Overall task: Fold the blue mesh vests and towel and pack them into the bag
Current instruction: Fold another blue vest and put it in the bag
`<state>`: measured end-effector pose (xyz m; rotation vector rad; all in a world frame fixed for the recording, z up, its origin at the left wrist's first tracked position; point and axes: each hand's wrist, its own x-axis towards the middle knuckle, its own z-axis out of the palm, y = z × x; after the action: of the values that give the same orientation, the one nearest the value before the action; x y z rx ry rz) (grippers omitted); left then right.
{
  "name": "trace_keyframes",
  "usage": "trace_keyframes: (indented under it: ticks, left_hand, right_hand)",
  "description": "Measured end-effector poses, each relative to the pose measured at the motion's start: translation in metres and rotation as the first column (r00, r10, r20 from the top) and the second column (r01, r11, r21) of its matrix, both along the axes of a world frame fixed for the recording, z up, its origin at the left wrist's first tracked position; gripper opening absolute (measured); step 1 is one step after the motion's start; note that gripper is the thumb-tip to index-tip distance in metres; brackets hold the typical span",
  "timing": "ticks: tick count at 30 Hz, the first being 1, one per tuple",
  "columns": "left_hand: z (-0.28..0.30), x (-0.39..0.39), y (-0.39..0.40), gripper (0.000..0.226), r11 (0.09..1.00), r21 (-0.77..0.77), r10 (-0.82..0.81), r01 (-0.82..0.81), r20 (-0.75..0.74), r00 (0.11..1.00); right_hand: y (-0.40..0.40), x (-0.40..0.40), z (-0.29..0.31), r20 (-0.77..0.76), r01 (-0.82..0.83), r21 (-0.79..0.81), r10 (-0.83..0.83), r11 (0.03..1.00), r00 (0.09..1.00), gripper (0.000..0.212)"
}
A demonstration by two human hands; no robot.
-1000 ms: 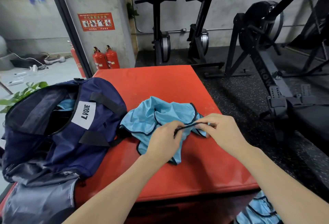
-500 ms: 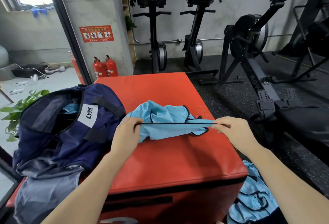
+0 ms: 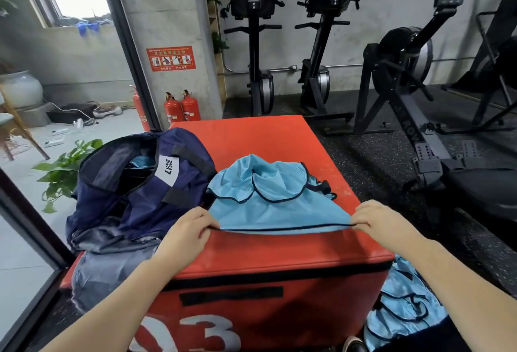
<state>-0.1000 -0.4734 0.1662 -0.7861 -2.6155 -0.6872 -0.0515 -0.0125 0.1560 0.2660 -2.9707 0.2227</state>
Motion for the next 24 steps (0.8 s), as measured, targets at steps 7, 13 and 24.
trace_keyframes:
  ticks: [7, 13, 24]
  left_hand:
    - [-0.018, 0.026, -0.008, 0.04, 0.942, -0.302, -0.089, 0.144, 0.189, 0.978]
    - [-0.008, 0.002, 0.016, 0.023, 0.99, -0.142, 0.027, -0.01, 0.115, 0.993]
    - [-0.017, -0.091, 0.061, 0.032, 0.966, -0.258, 0.028, -0.015, 0.048, 0.998]
  right_hand:
    - [-0.035, 0.007, 0.006, 0.129, 0.003, 0.22, -0.032, 0.976, 0.991, 0.036]
    - [-0.094, -0.028, 0.017, 0.06, 0.024, -0.05, -0.021, 0.998, 0.998, 0.03]
    - [-0.192, -0.114, -0.005, 0.013, -0.108, -0.313, 0.119, 0.943, 0.993, 0.032]
